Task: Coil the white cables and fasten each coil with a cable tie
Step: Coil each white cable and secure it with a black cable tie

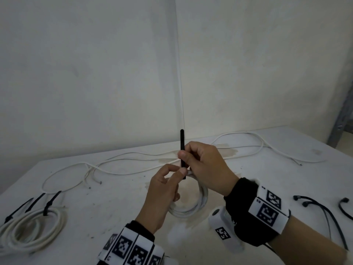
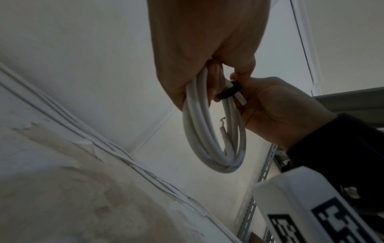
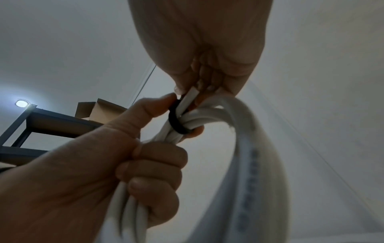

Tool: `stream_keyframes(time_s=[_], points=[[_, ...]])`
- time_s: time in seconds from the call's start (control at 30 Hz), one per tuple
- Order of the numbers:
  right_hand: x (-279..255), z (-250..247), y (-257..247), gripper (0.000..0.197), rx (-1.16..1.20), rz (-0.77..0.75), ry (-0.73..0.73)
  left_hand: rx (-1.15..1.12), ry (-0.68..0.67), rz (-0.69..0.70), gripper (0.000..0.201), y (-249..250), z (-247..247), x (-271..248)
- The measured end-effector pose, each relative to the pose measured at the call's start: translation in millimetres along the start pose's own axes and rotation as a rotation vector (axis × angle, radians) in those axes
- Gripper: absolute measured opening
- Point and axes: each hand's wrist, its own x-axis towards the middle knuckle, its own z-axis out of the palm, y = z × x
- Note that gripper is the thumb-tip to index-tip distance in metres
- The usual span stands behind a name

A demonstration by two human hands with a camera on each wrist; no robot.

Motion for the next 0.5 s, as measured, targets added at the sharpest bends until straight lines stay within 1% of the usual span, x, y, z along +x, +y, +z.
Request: stream_keyframes(time_s=[0.1, 0.3, 0.43, 0.5], points=[[2.6, 0.2, 1.2, 0.033, 0.003, 0.015, 0.057, 0.010, 0.003, 0.017, 0.018, 0.0, 0.7, 1.0], [7.4, -0.5, -0.5, 0.030, -0.001, -0.050, -0.059, -0.048, 0.008, -0.020, 0.032, -0.2, -3.2, 3.6], [5.1, -1.1, 5.8, 0.035, 0.010, -0.027, -0.008, -0.054, -0.003, -0.040, 0.028, -0.8, -0.1, 3.6], [3.9, -1.0, 7.5, 0.036, -0.007, -0.011, 0.011, -0.055, -0.018, -0.047, 0.031, -1.5, 1.4, 2.4]])
